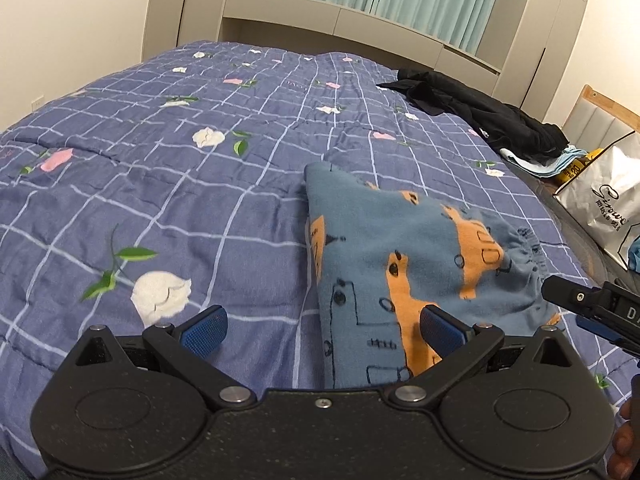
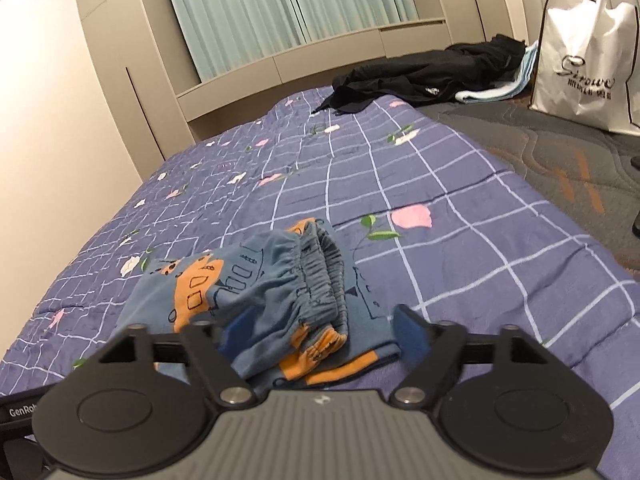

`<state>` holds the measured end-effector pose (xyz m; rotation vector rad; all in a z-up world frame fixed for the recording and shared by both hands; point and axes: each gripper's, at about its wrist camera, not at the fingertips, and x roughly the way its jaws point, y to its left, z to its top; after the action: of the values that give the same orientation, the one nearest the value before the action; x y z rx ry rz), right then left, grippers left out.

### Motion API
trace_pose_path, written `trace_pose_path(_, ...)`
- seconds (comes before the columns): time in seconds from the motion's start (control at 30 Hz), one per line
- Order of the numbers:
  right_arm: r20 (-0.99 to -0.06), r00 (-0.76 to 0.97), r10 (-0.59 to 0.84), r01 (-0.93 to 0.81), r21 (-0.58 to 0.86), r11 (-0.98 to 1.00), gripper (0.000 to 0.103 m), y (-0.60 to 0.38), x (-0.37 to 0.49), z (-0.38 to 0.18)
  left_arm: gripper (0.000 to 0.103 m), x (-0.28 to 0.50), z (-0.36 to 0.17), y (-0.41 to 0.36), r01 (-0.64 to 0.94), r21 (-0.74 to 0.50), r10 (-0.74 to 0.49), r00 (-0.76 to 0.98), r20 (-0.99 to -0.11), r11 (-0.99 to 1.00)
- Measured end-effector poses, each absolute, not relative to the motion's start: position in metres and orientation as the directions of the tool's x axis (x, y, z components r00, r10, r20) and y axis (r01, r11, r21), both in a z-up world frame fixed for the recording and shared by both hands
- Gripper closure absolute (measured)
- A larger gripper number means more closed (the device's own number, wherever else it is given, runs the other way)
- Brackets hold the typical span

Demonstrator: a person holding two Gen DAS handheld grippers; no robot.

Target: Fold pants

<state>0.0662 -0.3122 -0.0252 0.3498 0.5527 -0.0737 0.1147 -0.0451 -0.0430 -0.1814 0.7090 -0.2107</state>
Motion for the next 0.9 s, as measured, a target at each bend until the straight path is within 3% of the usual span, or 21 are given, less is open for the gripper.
trace_pose_path(0.13, -0.511, 0.859, 0.005, 0.152, 0.264, 0.952, 0.0, -0.312, 0.073, -0.02, 0.001, 0.125, -0.035, -0.045, 0.128, -0.225, -0.242, 0.76, -0.603, 0.966)
trace_pose_path(0.47, -0.511, 0.859, -0.018, 0.119, 0.164, 0.979, 0.0, -0.312, 0.122, -0.013, 0.001, 0.173, -0.016, -0.075, 0.211, -0.144, -0.256, 0.785, -0.565, 0.967)
trace_pose_path(0.73, -0.563, 0.826, -0.02, 0.051, 0.04, 0.998, 0.0, -0.301, 0.164, -0.025, 0.001, 0.206, -0.028, -0.097, 0.214, -0.045, -0.196, 0.77, -0.607, 0.976)
trace_pose_path(0.9, -0.57, 0.817, -0.08, 0.09, -0.01, 0.996, 0.0, -0.304, 0.174, -0.034, 0.0, 0.222, -0.042, -0.09, 0.189, -0.084, -0.198, 0.736, -0.647, 0.978)
